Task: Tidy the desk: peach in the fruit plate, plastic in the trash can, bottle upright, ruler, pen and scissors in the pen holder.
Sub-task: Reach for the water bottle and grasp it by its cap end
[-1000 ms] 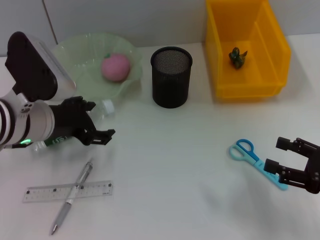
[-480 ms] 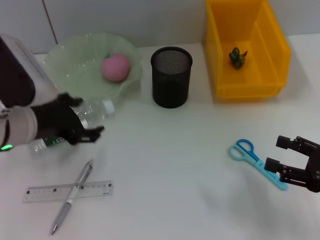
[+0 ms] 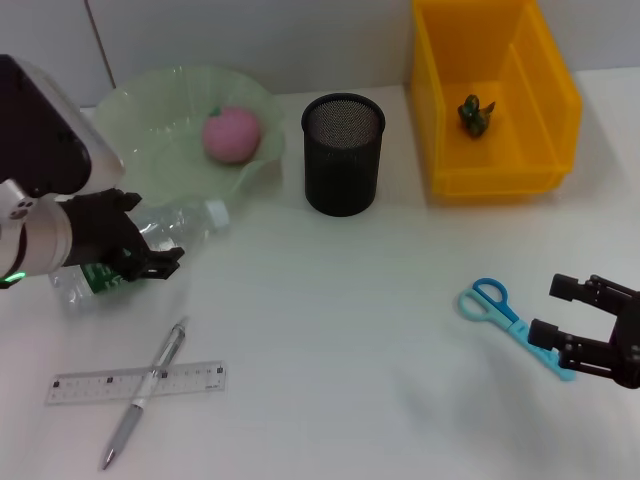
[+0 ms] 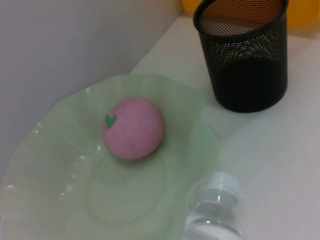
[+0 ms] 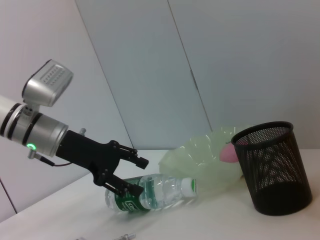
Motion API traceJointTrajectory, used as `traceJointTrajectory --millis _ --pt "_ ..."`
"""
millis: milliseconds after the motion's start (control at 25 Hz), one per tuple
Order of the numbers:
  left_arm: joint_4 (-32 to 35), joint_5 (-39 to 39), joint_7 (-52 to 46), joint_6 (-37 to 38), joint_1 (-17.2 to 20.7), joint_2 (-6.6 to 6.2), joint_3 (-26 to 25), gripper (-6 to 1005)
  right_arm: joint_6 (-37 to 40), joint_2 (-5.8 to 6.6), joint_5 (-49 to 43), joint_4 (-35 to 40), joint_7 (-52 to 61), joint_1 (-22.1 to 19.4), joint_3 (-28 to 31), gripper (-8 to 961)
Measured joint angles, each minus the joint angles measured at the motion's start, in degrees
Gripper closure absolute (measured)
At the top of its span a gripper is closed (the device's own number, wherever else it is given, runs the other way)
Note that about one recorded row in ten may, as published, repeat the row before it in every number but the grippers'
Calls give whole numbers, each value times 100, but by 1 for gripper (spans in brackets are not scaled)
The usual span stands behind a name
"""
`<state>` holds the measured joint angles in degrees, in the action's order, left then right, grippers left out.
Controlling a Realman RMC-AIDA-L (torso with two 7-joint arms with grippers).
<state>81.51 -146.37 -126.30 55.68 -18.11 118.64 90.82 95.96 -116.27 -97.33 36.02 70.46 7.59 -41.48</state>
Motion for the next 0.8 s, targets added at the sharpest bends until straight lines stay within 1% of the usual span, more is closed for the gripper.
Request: traceJointTrajectory --millis 280,480,680,800 --pt "-286 -100 7 160 -354 -3 4 215 49 0 -263 16 130 72 28 110" --pt "-300 -245 -17 227 -448 7 -1 217 57 0 -284 25 138 77 27 110" --pt "-597 -385 -89 272 -665 9 -11 219 58 0 -301 29 138 75 27 111" --pt "-664 -424 -115 292 -718 8 -11 220 54 0 -329 28 138 77 22 111"
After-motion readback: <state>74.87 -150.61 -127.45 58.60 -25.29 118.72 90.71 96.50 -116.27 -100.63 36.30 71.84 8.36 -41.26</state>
